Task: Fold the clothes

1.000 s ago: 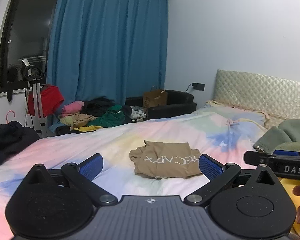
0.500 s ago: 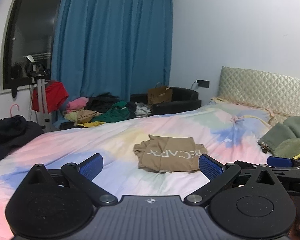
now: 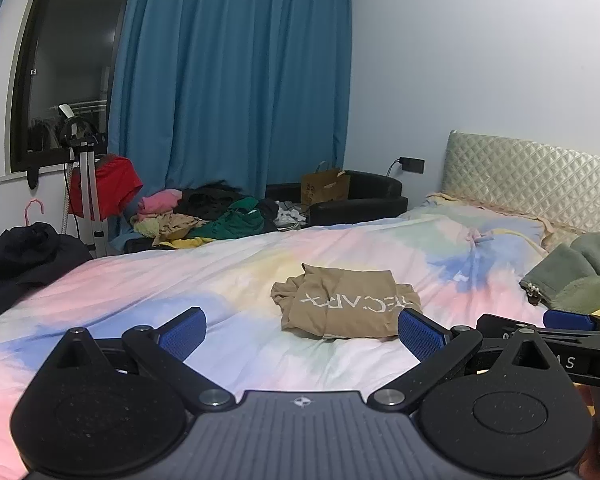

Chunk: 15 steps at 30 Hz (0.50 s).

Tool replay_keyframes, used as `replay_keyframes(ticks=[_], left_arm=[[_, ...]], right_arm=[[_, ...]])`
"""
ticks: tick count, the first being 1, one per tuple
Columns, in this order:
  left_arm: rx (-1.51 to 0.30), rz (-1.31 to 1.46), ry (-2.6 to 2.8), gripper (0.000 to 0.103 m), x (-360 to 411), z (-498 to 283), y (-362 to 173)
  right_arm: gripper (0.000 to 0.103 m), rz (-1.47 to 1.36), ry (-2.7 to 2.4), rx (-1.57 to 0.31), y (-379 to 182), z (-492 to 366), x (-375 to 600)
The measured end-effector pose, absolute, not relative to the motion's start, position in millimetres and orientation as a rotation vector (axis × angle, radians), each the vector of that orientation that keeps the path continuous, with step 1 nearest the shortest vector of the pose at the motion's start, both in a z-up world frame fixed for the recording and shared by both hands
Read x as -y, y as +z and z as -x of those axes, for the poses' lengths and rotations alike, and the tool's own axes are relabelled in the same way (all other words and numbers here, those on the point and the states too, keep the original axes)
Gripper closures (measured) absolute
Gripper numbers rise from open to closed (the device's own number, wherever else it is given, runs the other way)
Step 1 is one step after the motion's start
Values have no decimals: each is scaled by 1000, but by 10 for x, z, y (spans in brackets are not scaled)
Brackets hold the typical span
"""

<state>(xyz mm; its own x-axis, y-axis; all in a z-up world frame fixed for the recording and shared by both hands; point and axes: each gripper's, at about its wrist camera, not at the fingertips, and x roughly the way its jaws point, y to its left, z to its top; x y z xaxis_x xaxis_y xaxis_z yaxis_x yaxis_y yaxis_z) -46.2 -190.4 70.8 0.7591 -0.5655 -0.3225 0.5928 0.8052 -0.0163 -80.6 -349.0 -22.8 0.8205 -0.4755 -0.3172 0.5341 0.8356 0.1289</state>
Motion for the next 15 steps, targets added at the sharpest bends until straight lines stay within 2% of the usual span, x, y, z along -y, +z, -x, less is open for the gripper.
replay_keyframes(ticks=[15], left_arm=[[-330, -93, -606, 0, 1910, 460, 670]], right_arm=[[10, -214, -545, -294, -236, 793, 3465]])
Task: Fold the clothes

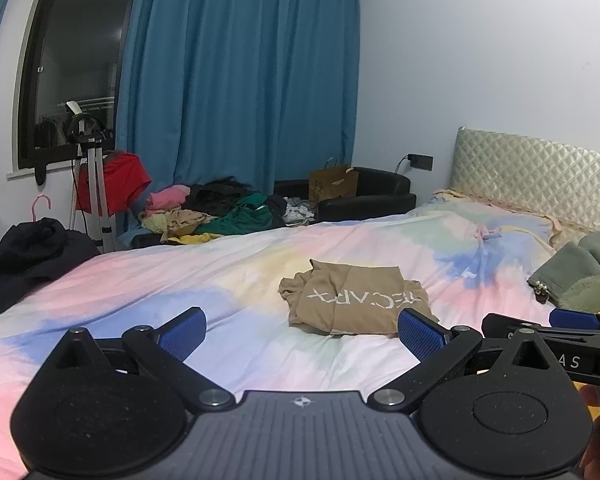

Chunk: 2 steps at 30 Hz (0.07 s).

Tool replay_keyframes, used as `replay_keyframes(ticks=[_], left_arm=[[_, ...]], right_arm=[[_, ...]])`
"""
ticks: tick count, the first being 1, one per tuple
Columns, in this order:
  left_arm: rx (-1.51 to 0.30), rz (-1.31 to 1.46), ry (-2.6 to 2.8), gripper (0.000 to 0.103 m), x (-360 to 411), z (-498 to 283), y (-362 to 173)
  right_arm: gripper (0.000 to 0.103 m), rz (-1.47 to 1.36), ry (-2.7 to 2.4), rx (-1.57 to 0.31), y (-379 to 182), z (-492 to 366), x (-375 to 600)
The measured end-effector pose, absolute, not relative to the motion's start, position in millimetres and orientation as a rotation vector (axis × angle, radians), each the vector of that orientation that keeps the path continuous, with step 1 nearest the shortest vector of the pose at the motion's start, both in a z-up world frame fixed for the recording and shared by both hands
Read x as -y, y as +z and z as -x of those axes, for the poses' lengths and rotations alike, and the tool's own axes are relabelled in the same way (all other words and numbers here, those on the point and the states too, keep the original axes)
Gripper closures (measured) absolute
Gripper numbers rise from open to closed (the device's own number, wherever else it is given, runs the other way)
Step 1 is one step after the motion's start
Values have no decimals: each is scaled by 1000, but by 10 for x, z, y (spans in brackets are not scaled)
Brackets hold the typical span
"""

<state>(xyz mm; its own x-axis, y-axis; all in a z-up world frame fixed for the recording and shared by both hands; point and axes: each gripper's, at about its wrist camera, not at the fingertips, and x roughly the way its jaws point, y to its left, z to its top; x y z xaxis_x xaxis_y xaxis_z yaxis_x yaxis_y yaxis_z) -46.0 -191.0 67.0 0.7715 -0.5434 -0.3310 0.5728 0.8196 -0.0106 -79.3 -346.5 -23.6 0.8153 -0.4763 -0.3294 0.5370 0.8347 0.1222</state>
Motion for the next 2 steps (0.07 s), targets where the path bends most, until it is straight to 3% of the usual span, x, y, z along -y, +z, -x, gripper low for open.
replay_keyframes(ticks=[2], left_arm=[[-329, -95, -610, 0, 1907, 464, 667]], right_arm=[[10, -217, -546, -295, -236, 789, 3470]])
